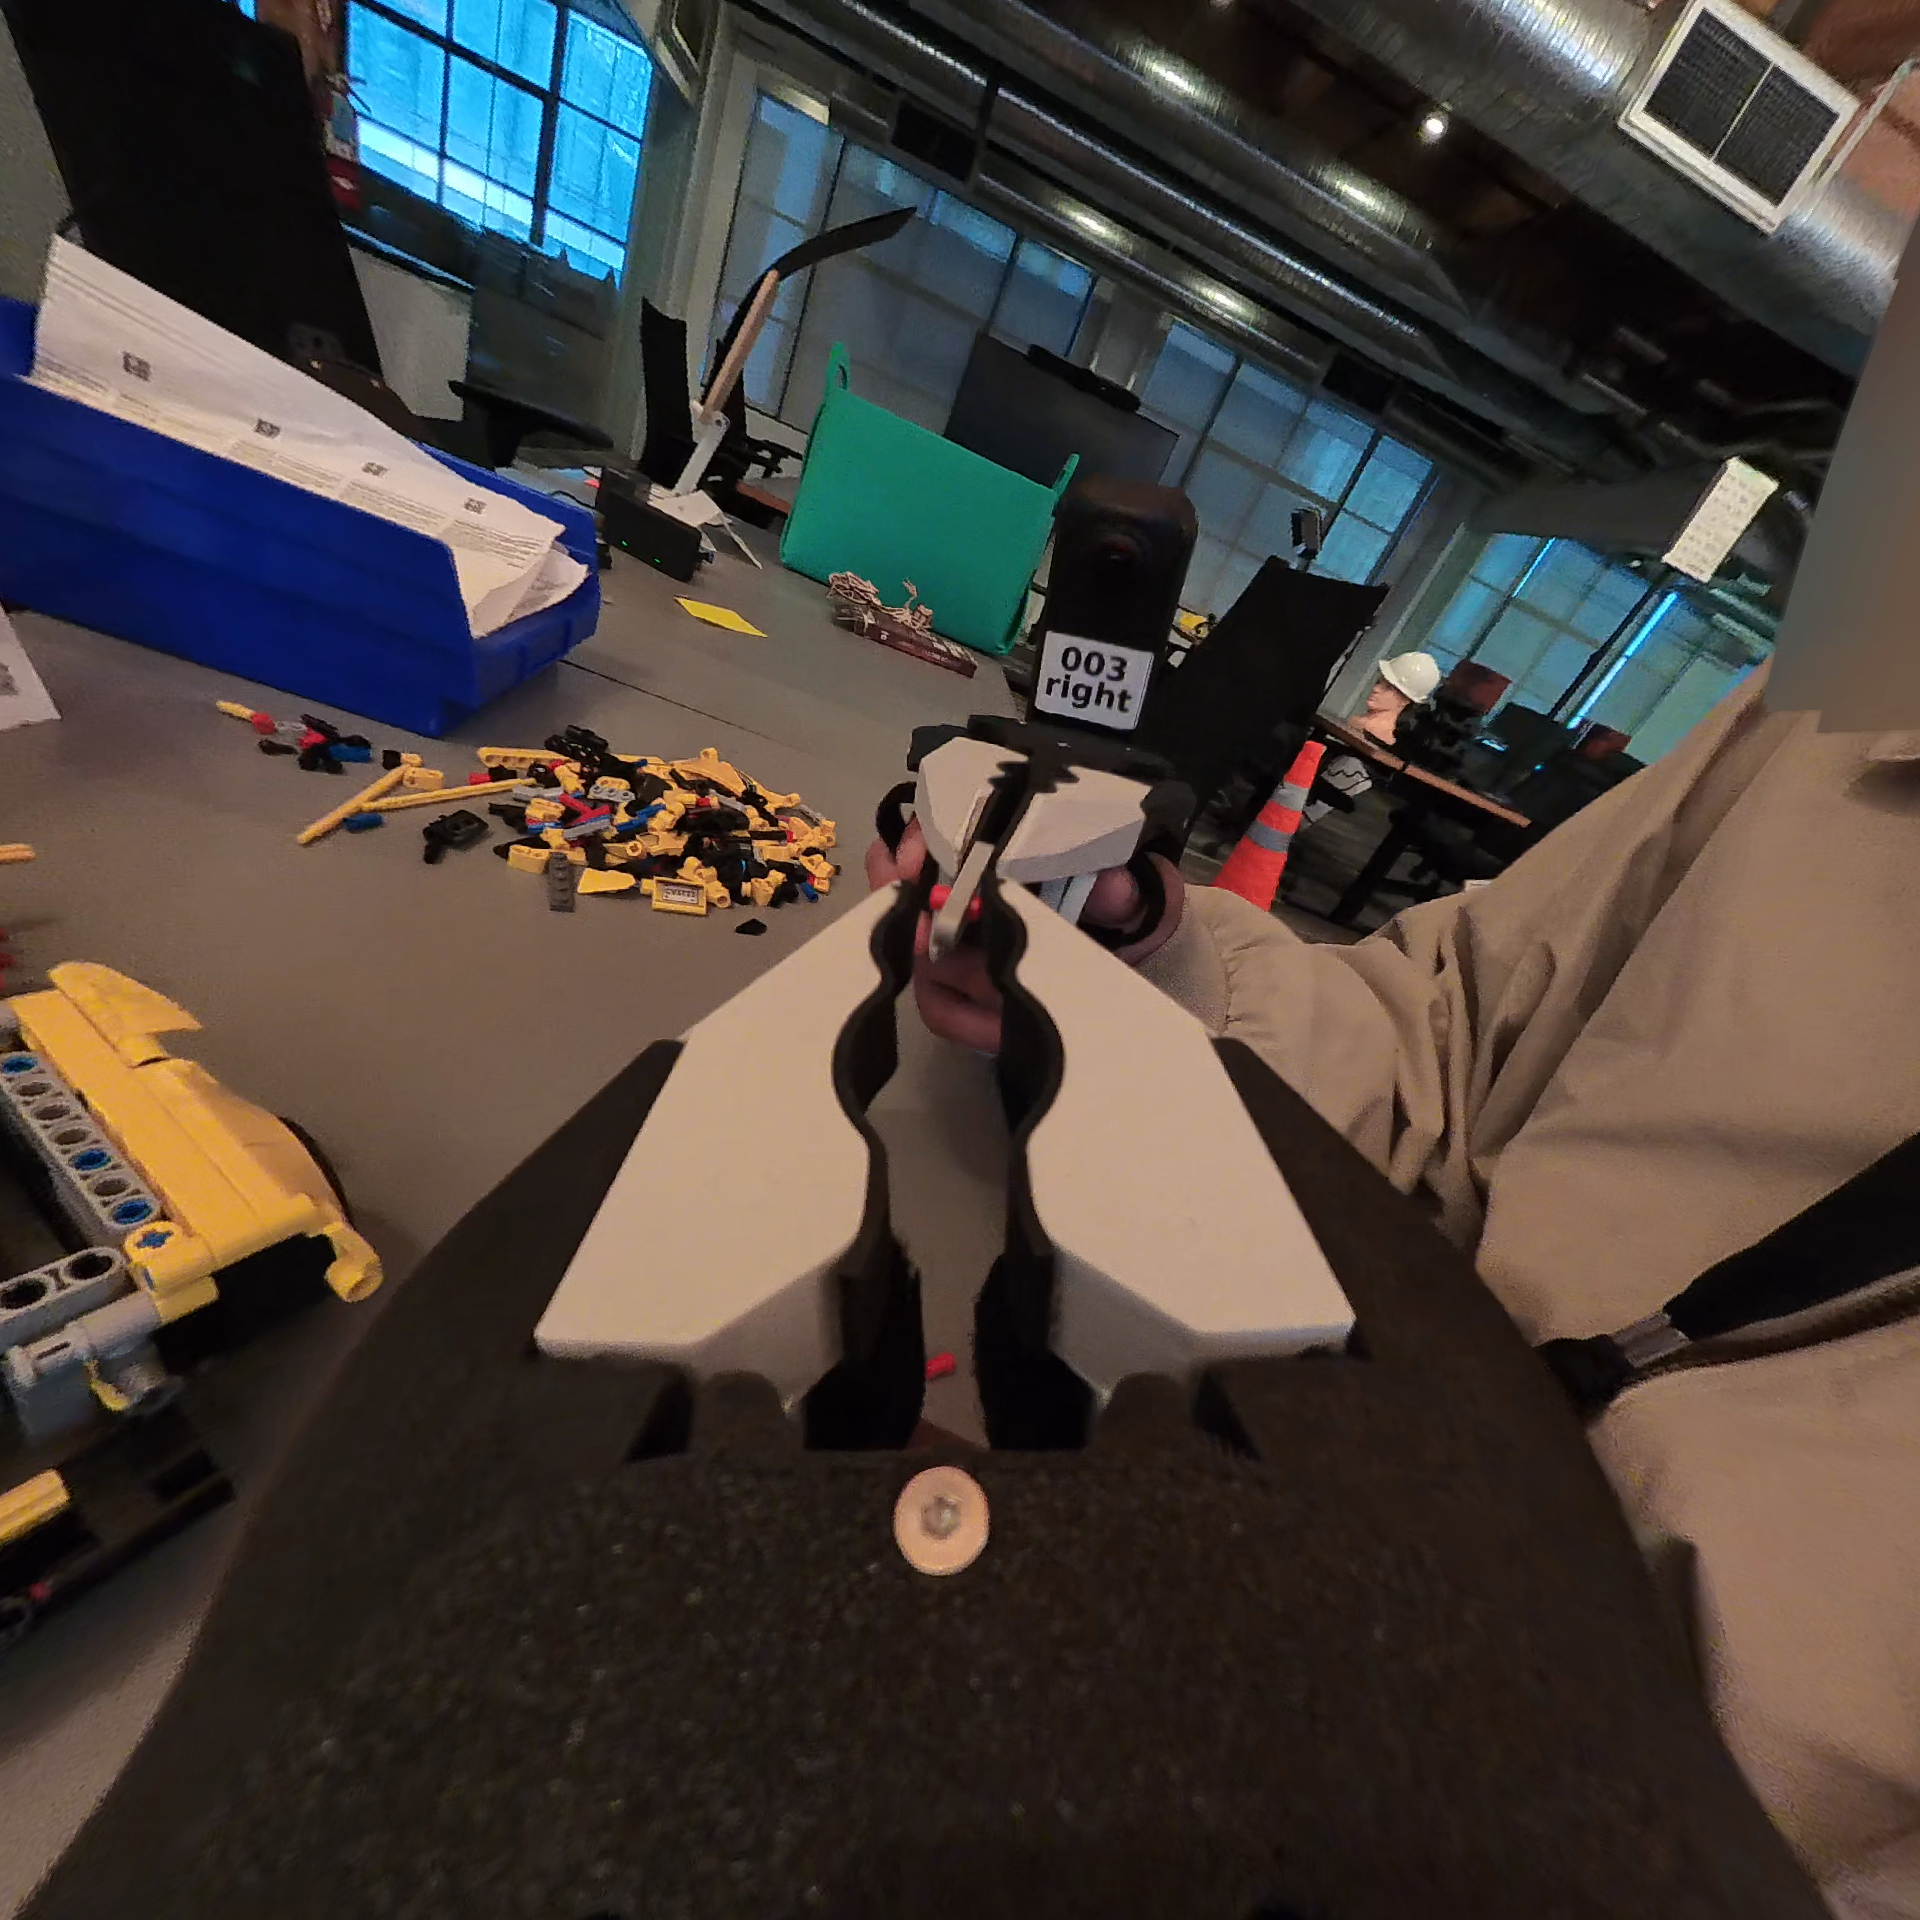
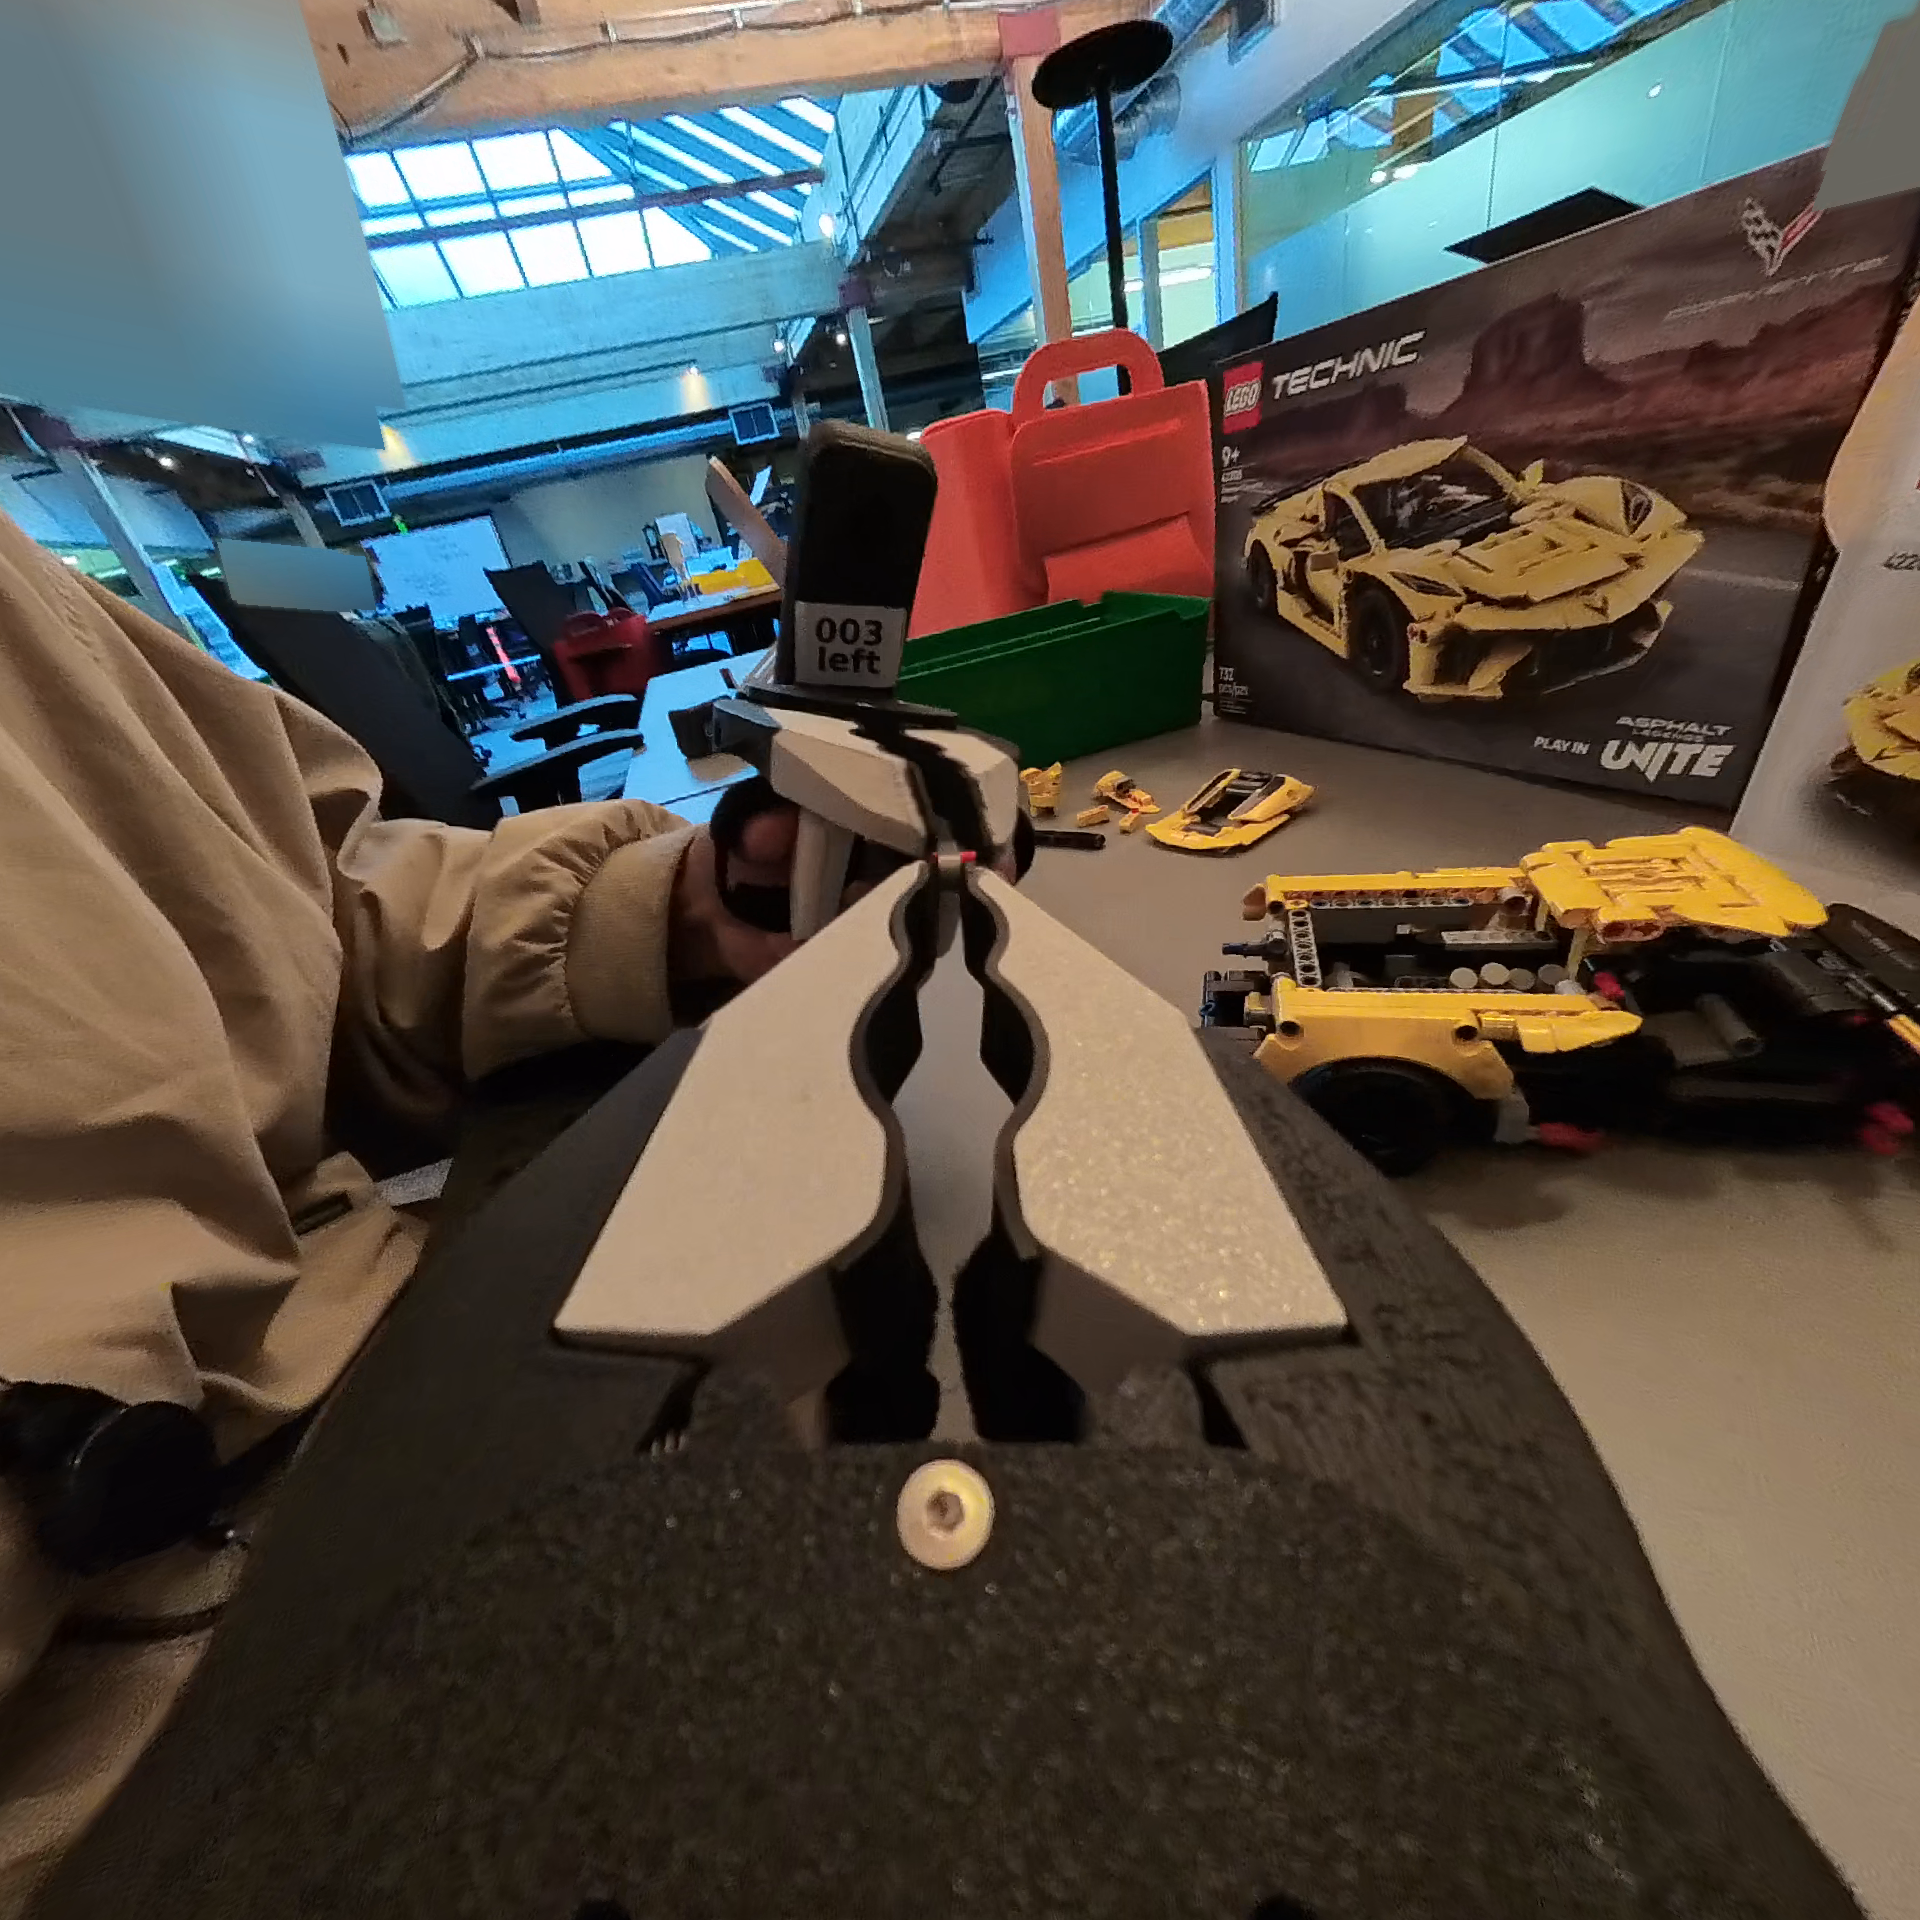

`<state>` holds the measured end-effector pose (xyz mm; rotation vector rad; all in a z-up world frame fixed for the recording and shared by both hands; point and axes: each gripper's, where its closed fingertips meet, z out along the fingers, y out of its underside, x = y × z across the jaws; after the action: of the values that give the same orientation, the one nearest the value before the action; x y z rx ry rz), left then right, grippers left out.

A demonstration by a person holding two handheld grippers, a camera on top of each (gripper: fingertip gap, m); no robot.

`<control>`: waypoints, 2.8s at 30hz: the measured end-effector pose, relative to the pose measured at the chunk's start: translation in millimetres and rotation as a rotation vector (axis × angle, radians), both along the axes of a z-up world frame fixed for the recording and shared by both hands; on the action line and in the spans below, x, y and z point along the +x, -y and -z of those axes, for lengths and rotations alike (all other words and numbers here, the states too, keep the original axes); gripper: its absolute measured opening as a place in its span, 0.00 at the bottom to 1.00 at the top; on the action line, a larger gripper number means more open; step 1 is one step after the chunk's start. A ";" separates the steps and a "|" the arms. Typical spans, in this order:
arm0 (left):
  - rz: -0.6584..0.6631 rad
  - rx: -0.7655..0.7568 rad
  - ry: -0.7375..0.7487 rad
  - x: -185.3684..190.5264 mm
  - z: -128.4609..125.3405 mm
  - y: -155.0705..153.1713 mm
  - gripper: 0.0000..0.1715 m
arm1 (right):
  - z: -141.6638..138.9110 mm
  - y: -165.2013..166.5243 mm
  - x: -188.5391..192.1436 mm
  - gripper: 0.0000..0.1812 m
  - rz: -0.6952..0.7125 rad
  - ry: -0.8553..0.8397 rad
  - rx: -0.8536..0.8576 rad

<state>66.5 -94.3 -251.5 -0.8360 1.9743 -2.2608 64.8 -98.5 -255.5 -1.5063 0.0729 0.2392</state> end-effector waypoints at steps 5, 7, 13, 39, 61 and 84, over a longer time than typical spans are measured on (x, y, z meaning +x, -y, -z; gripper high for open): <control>0.004 0.016 0.008 -1.7 0.5 1.0 0.04 | 0.7 0.9 0.2 0.01 -0.035 -0.060 -0.001; 0.010 0.009 0.008 -2.5 0.0 1.1 0.04 | 0.3 1.0 -0.6 0.01 -0.039 -0.060 0.002; 0.065 -0.029 0.024 -11.5 -5.6 4.8 0.09 | -3.8 2.3 -5.1 0.01 -0.084 -0.094 0.027; 0.104 0.012 0.090 -28.0 -8.8 14.4 0.03 | -15.4 11.4 -15.8 0.01 -0.345 -0.403 0.109; -0.416 0.699 0.754 14.7 21.4 -0.7 0.02 | 19.7 -8.6 23.0 0.12 -0.224 -0.770 0.038; -0.467 0.808 0.859 17.4 23.9 -1.2 0.02 | 21.0 -11.7 14.3 0.02 -0.226 -0.706 0.001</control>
<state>83.9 -93.1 -275.4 -0.1401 1.7245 -1.0770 79.1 -86.8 -276.5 -1.3664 0.4643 0.9452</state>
